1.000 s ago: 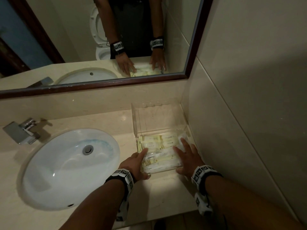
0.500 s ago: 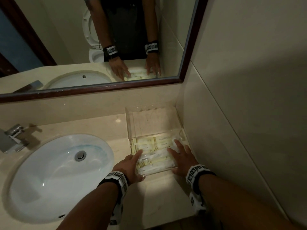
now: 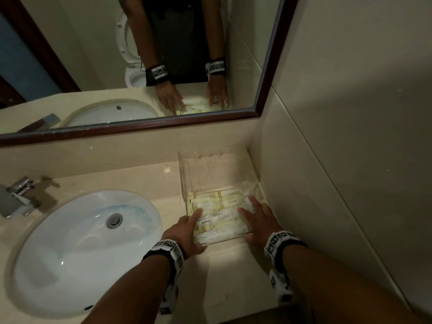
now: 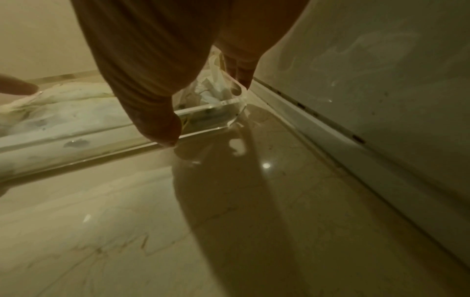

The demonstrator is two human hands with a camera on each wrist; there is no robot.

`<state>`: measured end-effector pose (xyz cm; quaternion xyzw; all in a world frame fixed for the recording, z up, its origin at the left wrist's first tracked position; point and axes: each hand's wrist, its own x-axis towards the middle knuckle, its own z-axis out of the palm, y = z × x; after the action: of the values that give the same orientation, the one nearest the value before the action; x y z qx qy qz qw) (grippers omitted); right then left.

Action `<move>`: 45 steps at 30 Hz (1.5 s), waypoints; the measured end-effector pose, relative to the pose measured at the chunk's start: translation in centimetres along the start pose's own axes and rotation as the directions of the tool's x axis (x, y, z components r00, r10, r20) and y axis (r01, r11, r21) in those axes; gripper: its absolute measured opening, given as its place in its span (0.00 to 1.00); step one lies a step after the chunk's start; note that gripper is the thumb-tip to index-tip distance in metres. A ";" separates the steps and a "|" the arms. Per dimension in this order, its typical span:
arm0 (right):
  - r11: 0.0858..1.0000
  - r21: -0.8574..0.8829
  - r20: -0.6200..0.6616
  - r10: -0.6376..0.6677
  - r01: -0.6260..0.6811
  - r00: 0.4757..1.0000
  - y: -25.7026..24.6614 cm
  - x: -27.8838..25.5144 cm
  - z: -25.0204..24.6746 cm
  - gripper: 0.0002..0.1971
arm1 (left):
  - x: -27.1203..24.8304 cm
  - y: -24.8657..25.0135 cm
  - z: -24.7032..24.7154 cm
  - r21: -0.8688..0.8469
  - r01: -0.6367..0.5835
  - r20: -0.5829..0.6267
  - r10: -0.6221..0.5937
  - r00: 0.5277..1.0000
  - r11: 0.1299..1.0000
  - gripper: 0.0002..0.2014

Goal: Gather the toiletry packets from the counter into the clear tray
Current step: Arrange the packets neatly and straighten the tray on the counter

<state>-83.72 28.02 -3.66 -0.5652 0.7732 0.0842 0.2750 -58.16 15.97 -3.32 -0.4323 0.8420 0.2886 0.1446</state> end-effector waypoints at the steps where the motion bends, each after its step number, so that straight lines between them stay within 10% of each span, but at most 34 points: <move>1: 1.000 0.003 -0.002 -0.002 0.002 1.000 0.1 0.0 0.0 0.45 | 0.0 0.0 0.0 0.004 0.001 0.000 -0.001 1.000 1.000 0.58; 45: 0.998 0.045 -0.104 -0.031 0.036 0.994 1.0 2.1 -1.5 0.44 | 1.5 0.5 -0.4 0.056 0.057 -0.103 -0.051 0.993 0.997 0.55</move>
<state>-85.60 26.02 -3.68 -0.5751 0.7786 0.0320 0.2492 -59.46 14.98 -3.59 -0.4648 0.8443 0.2372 0.1220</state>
